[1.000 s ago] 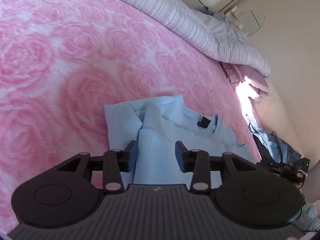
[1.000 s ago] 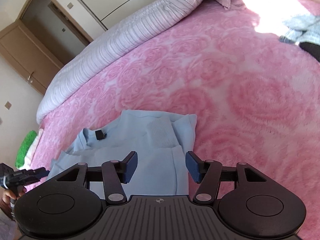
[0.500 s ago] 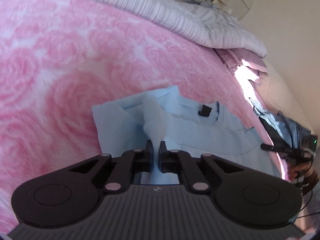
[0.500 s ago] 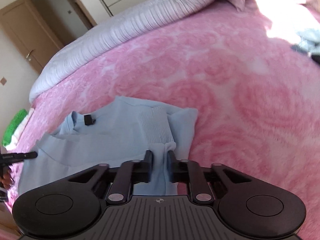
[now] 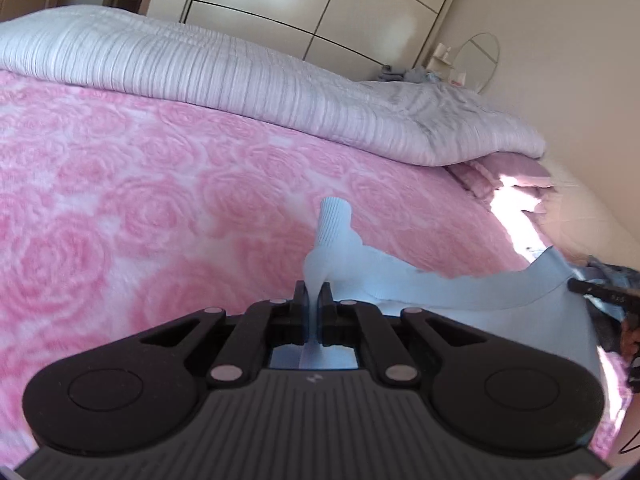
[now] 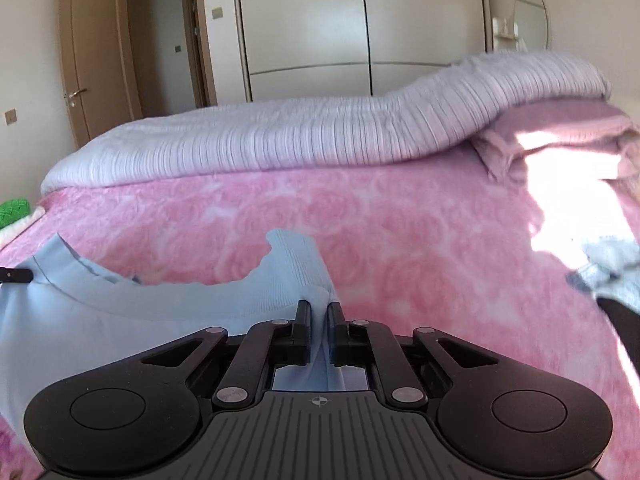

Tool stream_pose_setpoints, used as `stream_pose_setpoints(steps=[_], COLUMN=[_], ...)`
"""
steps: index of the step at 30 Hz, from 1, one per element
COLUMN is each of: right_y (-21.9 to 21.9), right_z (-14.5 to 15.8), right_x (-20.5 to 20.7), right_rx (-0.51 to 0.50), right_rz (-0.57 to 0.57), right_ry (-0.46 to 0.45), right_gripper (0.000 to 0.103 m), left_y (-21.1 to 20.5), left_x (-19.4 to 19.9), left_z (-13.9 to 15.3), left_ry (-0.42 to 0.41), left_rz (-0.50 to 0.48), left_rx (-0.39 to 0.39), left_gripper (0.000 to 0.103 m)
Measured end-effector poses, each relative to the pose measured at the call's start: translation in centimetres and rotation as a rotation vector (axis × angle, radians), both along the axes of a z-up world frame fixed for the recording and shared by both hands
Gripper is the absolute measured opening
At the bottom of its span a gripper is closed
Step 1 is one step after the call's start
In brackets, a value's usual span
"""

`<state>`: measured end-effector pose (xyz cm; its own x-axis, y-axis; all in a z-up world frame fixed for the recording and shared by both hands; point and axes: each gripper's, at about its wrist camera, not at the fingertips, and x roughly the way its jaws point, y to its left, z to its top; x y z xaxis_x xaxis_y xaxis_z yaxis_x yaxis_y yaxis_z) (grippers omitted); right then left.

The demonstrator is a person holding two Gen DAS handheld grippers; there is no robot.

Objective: Fold clothes
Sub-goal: 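Lift the hem with both grippers and fold it up toward the collar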

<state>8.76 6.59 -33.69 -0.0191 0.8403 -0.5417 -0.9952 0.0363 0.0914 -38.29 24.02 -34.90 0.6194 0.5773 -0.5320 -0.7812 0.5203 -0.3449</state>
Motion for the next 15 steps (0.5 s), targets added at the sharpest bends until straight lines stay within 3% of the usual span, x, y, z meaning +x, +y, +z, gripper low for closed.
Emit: stream_pose_setpoints(steps=[7, 12, 15], right_y=[3.8, 5.5, 6.9], right_z=[-1.2, -3.4, -5.7], right_x=[-0.2, 0.2, 0.4], right_rx=[-0.061, -0.097, -0.212], right_rz=[-0.024, -0.069, -0.078], right_ry=[-0.056, -0.047, -0.026], right_gripper=[0.006, 0.006, 0.006], left_y=[2.4, 3.6, 4.0], left_x=[1.8, 3.0, 3.7], left_z=[-1.3, -3.3, -4.8], left_ry=[0.056, 0.108, 0.182], left_rz=[0.012, 0.027, 0.042], left_rx=[0.013, -0.005, -0.045], left_gripper=[0.002, 0.003, 0.008])
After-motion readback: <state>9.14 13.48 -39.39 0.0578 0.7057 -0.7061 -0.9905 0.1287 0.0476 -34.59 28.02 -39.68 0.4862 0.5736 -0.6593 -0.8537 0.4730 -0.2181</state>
